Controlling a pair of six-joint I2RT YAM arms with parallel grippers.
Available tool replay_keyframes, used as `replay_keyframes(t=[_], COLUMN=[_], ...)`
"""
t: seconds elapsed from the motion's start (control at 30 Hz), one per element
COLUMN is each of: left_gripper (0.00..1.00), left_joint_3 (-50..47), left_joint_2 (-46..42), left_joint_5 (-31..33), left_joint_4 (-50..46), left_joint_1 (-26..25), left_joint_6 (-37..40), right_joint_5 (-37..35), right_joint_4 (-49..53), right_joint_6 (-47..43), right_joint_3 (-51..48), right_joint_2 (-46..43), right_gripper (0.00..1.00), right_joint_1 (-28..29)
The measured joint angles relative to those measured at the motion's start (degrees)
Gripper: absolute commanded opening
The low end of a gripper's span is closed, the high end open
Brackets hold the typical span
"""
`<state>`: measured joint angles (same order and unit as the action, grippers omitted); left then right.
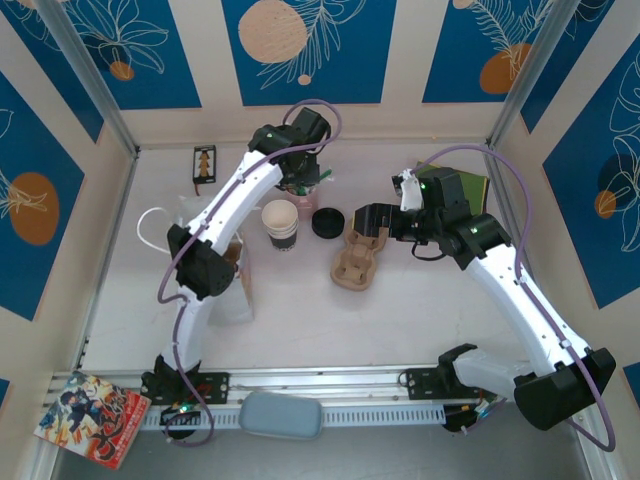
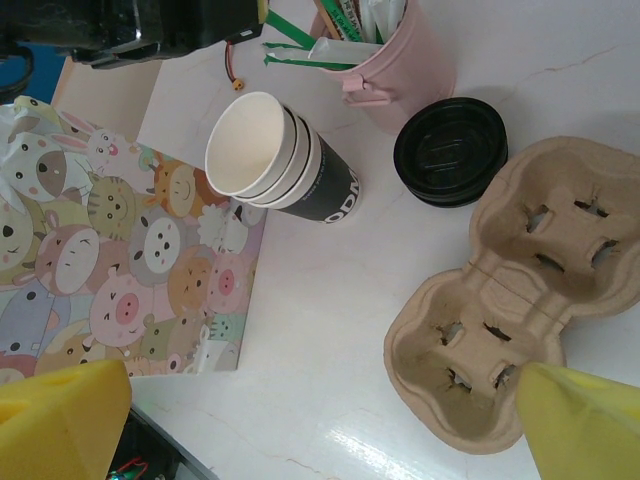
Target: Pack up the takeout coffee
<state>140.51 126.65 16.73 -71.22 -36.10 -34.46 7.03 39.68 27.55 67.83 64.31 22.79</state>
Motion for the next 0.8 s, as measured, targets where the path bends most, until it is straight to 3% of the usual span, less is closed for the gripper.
replay_keyframes(t=[0.17, 0.23, 0.43, 0.8], left_gripper=[0.23, 0.11, 0.01, 0.00], left_joint_3=[0.0, 0.0, 0.0, 2.8], left_joint_2=[0.7, 0.7, 0.7, 0.3], left_joint_5=[-0.2, -0.2, -0.1, 0.3], left_joint_4=[0.0, 0.0, 0.0, -1.0], left_joint_1=[0.2, 0.2, 0.3, 0.3], left_joint_6=[0.0, 0.2, 0.4, 0.4], right_joint_5=[-0.2, -0.2, -0.2, -0.2], right_joint_4=[0.0, 0.0, 0.0, -0.7], right_joint_6=[-0.1, -0.1, -0.1, -0.1], right_joint_3=[0.0, 0.0, 0.0, -0.1], right_joint_2=[0.0, 0.0, 0.0, 0.0], right_gripper=[0.99, 0.99, 0.99, 0.99], right_joint_1=[0.0, 0.0, 0.0, 0.0])
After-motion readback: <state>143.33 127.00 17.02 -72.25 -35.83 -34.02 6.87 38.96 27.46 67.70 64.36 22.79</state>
